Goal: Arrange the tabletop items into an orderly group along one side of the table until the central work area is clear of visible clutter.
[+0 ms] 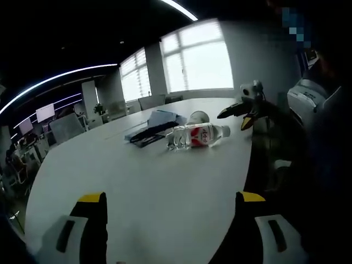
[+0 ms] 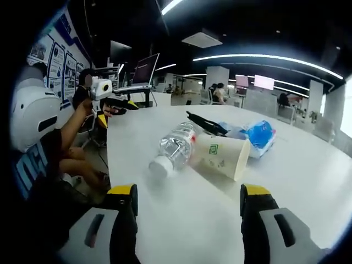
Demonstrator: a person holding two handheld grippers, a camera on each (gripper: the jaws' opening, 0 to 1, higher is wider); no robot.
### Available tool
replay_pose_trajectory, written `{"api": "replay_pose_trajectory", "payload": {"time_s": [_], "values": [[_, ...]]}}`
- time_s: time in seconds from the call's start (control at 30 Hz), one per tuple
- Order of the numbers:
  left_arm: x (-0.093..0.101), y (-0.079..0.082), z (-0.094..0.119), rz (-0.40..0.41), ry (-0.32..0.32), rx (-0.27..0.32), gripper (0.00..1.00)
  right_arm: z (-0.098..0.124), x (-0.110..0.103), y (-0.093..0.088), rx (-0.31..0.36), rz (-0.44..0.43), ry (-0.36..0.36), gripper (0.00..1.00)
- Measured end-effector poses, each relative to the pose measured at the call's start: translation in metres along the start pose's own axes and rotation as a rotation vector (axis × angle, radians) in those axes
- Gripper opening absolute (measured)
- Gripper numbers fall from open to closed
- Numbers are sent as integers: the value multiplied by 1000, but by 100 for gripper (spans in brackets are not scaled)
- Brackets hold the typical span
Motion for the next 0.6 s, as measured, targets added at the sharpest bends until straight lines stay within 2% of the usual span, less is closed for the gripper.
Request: {"api": "replay_pose_trajectory", "payload": {"time_s": [0.6], "values": [[6,-1,-3,-3,-18,14,95,-19,-11,3,42,-10,48,63]]}}
Point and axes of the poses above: the point that each gripper's makers call its tool centre point, and the gripper's own axes: z roughly backward along the fingers, x roughly to its right, y roughly out of its top, the point moved 8 cm from there along z, roughly backward along the fingers, and after that the axes turned 1 degree about x, right-handed, at the moved point
